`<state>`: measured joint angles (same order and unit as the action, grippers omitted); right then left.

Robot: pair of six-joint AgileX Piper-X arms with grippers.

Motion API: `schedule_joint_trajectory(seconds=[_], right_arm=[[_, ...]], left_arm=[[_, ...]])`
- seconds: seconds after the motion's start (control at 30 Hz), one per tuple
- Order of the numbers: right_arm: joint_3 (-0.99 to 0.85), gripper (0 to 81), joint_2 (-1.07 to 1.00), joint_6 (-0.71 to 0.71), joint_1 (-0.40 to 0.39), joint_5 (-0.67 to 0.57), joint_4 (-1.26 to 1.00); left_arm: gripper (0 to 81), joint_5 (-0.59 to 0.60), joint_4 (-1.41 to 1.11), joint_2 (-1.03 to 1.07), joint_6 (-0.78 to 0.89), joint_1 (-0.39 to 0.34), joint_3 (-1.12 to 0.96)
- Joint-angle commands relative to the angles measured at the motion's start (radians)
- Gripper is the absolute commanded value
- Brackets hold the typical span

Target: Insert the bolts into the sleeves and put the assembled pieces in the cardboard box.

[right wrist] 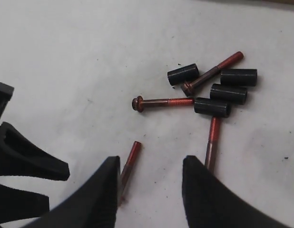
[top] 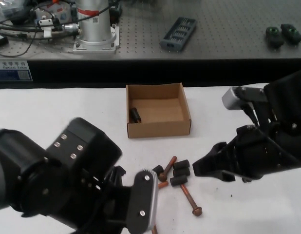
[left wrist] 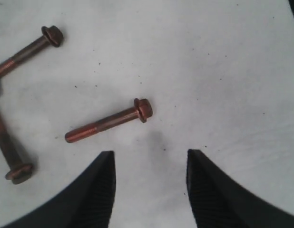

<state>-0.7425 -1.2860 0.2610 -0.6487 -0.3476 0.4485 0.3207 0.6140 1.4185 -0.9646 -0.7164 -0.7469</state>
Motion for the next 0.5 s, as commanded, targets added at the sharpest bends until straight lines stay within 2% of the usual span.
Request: schedule_joint_trajectory(seconds=[0.0, 0.1, 0.27, 0.37, 0.47], right_arm=[[0.017, 32.1, 0.014, -0.007, -0.016, -0.003, -0.009], [0.056, 32.1, 0.014, 0.042, -0.053, 0.029, -0.041], [0.079, 32.1, 0.002, 0.089, -0.102, 0.129, -0.085], [0.071, 31.9, -0.033, 0.142, -0.111, 0.123, -0.1], [0.063, 30.0, -0.083, 0.167, -0.111, 0.08, -0.096]], left_arm=[[34.7, -0.043, -0.008, 0.0, 0.003, -0.005, -0.013], [34.7, -0.101, -0.045, 0.0, 0.15, 0.007, -0.02], [34.7, -0.1, -0.188, -0.019, 0.489, 0.065, -0.021], [34.7, -0.103, -0.277, -0.054, 0.655, 0.105, -0.021], [32.2, -0.108, -0.334, -0.112, 0.753, 0.157, -0.021]])
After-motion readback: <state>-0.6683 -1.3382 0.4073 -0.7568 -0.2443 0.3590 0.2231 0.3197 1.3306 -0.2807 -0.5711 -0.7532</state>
